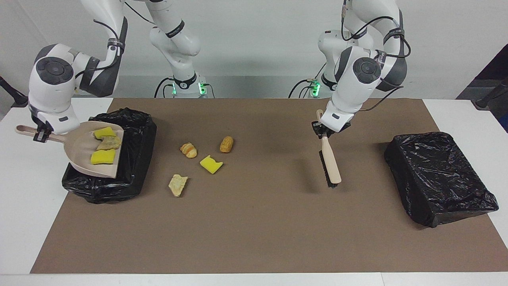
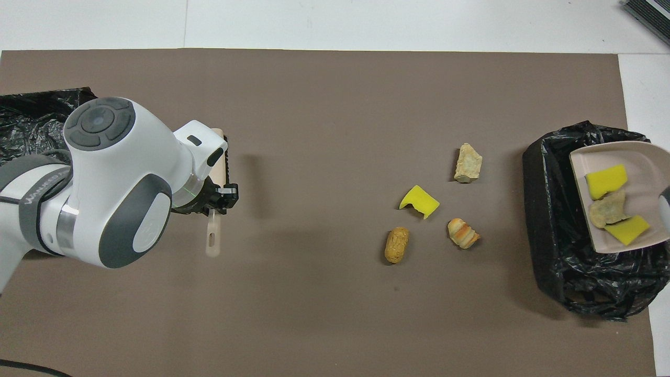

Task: Sweep and dump trash in bin
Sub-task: 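Tilt the dustpan with the right gripper to dump pieces into the bin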

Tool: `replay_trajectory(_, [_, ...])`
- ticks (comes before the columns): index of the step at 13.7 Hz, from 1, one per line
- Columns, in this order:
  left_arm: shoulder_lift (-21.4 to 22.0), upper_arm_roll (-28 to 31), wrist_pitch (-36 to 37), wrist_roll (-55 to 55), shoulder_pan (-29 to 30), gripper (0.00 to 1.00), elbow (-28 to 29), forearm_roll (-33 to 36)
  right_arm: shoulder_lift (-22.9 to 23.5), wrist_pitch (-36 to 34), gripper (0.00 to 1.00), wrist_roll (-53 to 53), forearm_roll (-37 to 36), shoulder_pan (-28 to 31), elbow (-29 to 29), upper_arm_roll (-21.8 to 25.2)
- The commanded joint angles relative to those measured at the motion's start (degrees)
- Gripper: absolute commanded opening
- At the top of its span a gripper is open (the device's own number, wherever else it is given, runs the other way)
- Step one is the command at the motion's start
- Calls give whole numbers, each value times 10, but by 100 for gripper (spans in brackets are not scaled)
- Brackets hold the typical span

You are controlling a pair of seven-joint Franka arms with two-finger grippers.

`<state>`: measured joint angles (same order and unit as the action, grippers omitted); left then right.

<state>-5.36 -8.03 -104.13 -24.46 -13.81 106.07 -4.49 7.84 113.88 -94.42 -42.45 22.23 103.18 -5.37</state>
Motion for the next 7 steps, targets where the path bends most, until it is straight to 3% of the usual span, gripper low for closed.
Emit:
replay_trajectory(1, [8, -3, 2, -8, 3, 0, 7, 6, -27, 20, 0, -24, -16, 5, 35, -1])
replay_trajectory(7, [8, -3, 2, -8, 2, 0, 7, 7, -33, 5, 0, 14, -81, -21, 44, -2])
